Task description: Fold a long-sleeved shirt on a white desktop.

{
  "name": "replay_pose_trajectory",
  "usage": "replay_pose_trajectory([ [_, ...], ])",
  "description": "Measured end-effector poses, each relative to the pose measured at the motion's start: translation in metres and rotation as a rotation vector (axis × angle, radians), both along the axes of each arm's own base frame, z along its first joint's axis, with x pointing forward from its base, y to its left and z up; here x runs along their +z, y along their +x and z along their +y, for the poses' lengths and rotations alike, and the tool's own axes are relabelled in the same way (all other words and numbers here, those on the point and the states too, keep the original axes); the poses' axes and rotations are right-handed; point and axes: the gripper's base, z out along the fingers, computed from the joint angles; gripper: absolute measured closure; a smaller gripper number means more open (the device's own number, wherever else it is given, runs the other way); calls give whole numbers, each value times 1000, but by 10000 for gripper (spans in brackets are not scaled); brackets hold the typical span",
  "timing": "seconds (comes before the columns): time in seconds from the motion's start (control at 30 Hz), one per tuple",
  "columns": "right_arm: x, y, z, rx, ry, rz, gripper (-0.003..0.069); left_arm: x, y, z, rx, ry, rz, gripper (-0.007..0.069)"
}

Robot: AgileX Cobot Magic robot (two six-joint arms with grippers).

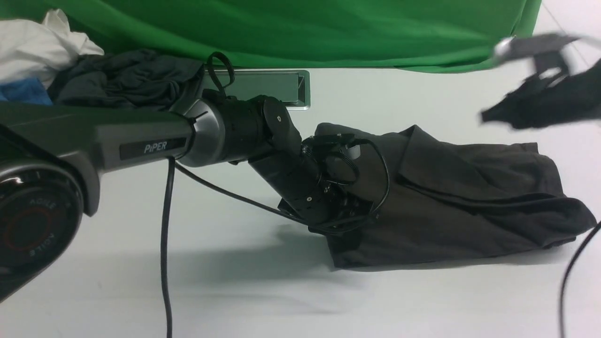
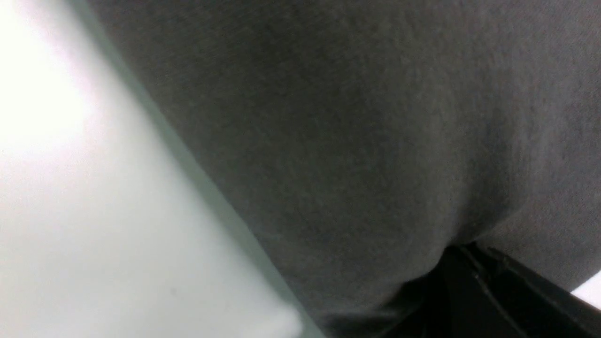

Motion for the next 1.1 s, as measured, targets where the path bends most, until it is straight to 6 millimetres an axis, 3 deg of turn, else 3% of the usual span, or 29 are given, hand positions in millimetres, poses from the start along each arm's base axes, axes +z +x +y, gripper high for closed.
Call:
replay_pose_trajectory([
  [0.03,5,-1,0,0,15,9,631,0,0,0,-1,0,1,606],
  [0.07,23,-5,10,31,39,6,631,0,0,0,0,0,1,606],
  [0.13,40,-15,43,133,71,2,631,-1,0,0,2,0,1,606],
  [0.17,42,-17,47,144,74,0,631,-1,0,0,2,0,1,606],
  [0.23,46,-25,76,239,87,16,631,-1,0,0,1,2,-1,606],
  [0.3,39,-40,120,388,99,66,634,-1,0,0,-2,5,-3,606],
  [0.4,22,-53,153,502,98,152,634,-1,0,0,1,6,-3,606],
  [0.57,-4,-54,166,548,78,229,634,-1,1,1,16,7,0,606],
  [0.67,-27,-45,154,533,3,273,634,-1,1,1,21,8,3,606],
  [0.7,-34,-41,144,513,-42,287,634,-1,1,1,20,9,3,606],
  [0.77,-40,-29,105,406,-163,315,634,-1,1,1,19,10,1,606],
  [0.8,-40,-28,100,389,-184,319,634,-1,1,1,19,10,1,606],
  [0.83,-30,-18,66,278,-264,316,633,-1,1,1,19,10,1,606],
  [0.9,-17,-11,41,184,-326,301,632,-1,1,1,19,11,1,606],
  [0.97,18,-6,1,27,-364,247,628,-1,1,1,20,11,4,606],
  [1.03,58,-9,-24,-79,-361,154,625,-1,1,1,18,13,3,606],
  [1.1,101,-20,-34,-140,-349,38,621,-1,1,1,17,15,1,606],
])
